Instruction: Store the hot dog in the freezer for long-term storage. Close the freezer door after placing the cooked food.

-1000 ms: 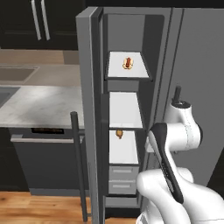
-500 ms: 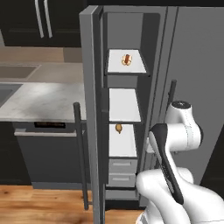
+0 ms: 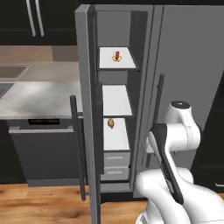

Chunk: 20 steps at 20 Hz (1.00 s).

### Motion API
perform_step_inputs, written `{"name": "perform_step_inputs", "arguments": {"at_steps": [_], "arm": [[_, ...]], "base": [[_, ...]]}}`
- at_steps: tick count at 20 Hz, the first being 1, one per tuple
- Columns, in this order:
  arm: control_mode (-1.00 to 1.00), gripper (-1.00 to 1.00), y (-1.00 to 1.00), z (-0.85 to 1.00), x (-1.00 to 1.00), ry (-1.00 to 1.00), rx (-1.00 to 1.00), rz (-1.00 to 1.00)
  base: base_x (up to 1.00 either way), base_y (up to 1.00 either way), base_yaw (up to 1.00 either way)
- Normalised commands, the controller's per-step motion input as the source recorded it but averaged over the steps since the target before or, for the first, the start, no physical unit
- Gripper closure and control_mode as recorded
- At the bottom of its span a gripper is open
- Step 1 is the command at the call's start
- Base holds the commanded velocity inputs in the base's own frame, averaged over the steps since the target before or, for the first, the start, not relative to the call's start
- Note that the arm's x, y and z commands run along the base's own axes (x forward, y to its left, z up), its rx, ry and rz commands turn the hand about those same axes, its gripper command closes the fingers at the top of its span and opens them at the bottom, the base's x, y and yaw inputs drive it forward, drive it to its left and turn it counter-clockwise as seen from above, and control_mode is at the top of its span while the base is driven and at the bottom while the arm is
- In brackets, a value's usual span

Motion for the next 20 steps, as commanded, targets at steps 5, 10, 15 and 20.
{"name": "perform_step_inputs", "arguments": {"at_steps": [5,10,15,20], "arm": [[1.0,-1.0,0.0,0.0,0.0,0.0,0.0,0.0],[1.0,-1.0,0.0,0.0,0.0,0.0,0.0,0.0],[1.0,-1.0,0.0,0.0,0.0,0.0,0.0,0.0],[1.0,-1.0,0.0,0.0,0.0,0.0,0.0,0.0]], "base": [[-0.35,0.14,-0.23],[-0.26,0.28,-0.28],[-0.22,0.32,-0.25],[-0.13,0.42,-0.12]]}}
